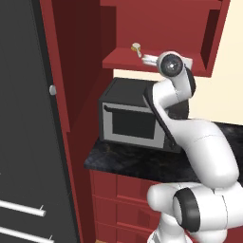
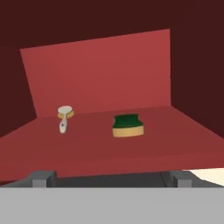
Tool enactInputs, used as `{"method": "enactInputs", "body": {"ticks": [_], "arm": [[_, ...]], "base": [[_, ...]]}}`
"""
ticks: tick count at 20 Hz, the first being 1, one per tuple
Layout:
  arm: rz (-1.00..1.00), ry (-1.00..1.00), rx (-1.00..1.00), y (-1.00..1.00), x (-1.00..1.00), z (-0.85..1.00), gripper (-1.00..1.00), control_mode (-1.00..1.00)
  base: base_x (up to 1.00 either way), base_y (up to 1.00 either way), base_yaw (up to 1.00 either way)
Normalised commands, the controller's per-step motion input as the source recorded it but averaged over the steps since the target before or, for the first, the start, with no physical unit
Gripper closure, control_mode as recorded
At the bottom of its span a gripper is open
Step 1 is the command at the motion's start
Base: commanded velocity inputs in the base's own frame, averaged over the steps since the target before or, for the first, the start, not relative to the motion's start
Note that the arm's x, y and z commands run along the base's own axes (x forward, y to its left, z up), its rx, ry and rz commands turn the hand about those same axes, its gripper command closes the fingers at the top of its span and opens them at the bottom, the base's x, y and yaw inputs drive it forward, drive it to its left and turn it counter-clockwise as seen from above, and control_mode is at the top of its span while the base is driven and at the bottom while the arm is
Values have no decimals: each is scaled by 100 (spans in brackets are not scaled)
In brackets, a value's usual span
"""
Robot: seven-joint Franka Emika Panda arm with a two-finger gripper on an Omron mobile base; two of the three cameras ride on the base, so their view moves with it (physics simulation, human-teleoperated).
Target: Pick up the dish brush and sponge from the sink, and place them back in the cabinet, and close the cabinet door.
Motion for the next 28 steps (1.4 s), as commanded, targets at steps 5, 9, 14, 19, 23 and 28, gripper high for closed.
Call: {"method": "enactInputs", "body": {"ticks": [5,9,14,19,23,28], "arm": [[0,-1,0,11,-29,12,-100,-100],[0,0,0,11,-26,16,-100,-100],[0,0,0,11,-24,19,-100,-100],[0,0,0,15,-25,18,-100,-100],[0,-3,-2,18,-29,8,-100,-100],[0,-8,-3,20,-34,1,-100,-100]], "base": [[0,0,0],[0,0,0],[0,0,0],[0,0,0],[0,0,0],[0,0,0]]}}
